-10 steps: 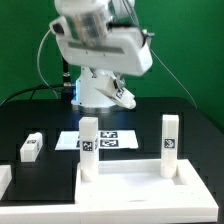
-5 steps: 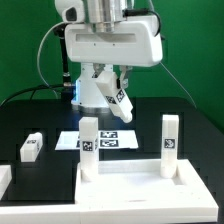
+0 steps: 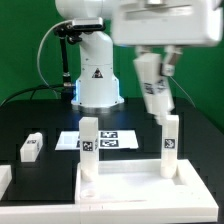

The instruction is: Assemble desk

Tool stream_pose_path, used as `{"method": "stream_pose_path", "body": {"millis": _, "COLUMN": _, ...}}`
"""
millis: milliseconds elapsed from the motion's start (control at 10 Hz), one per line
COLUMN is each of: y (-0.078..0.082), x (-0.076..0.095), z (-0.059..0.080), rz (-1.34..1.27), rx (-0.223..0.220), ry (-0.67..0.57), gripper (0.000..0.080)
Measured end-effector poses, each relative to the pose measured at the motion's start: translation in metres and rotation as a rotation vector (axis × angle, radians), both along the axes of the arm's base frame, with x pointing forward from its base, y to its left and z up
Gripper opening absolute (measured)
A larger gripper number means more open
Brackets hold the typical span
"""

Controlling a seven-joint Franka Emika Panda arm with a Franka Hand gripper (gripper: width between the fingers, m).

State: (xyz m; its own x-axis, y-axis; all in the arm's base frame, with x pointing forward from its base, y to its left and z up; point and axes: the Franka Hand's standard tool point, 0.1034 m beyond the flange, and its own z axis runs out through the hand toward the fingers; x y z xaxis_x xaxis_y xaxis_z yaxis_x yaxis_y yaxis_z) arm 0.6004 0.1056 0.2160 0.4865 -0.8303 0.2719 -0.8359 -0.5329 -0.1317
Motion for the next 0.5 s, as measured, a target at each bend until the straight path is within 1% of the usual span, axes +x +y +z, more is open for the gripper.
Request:
{"method": "stream_pose_path", "body": {"millis": 100, "y": 0.0067, "x": -0.0024, "z": -0.0032, "rz": 0.028, "rx": -0.008, "ry": 0.005, "gripper": 0.0288}}
{"method": "stream_pose_path", "body": {"millis": 200, "y": 0.0062, "x": -0.0021, "z": -0.0025, "rz": 0.026, "rx": -0.008, "ry": 0.003, "gripper": 0.0288}}
{"method": "stream_pose_path", "body": {"millis": 400, "y": 0.0091, "x": -0.0032, "z": -0.0044, "rz": 0.028, "rx": 0.006, "ry": 0.012, "gripper": 0.0288}}
{"method": "stream_pose_path", "body": {"millis": 500, "y": 0.0088, "x": -0.0032, "z": -0.0069, "rz": 0.041, "rx": 0.005, "ry": 0.019, "gripper": 0.0288}}
